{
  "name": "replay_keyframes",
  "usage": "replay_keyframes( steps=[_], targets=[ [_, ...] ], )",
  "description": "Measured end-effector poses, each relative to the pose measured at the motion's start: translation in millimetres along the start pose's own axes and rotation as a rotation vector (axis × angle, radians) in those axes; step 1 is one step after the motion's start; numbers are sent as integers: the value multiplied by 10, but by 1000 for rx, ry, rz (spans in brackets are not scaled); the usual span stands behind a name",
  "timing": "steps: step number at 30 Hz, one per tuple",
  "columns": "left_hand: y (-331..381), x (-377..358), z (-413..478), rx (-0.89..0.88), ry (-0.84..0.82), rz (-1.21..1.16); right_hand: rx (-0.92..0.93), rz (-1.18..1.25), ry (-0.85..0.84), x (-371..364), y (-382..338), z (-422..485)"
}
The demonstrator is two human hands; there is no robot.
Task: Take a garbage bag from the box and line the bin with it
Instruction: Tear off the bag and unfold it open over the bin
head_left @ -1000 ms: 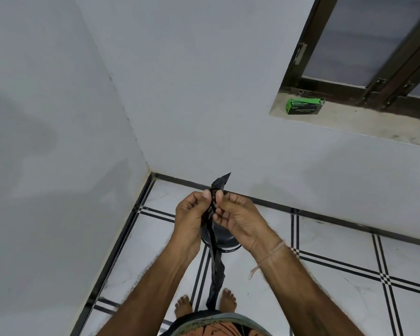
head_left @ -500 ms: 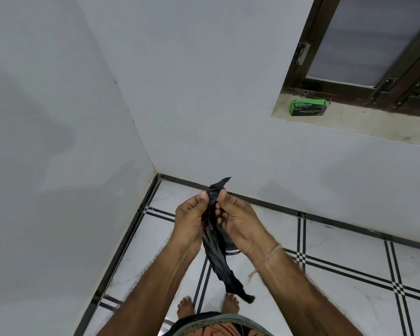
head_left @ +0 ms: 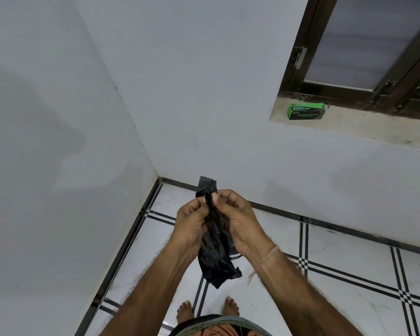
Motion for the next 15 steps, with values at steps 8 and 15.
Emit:
replay_keyframes(
  steps=[8,15],
  targets=[
    [-52,-92,-29,-109,86,67,18,-45,143,130,43,91],
    [-75,-72,38,-88,186,88,137,-70,129,138,79,35]
  ],
)
Point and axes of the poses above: each hand's wrist, its own z-axis towards the middle knuckle, its own x-axis out of the back of the hand, y = z × x, the point moved 4 cm from there along z, towards the middle knuckle, and after that the axes turned 4 degrees about y, right-handed, at the moved point
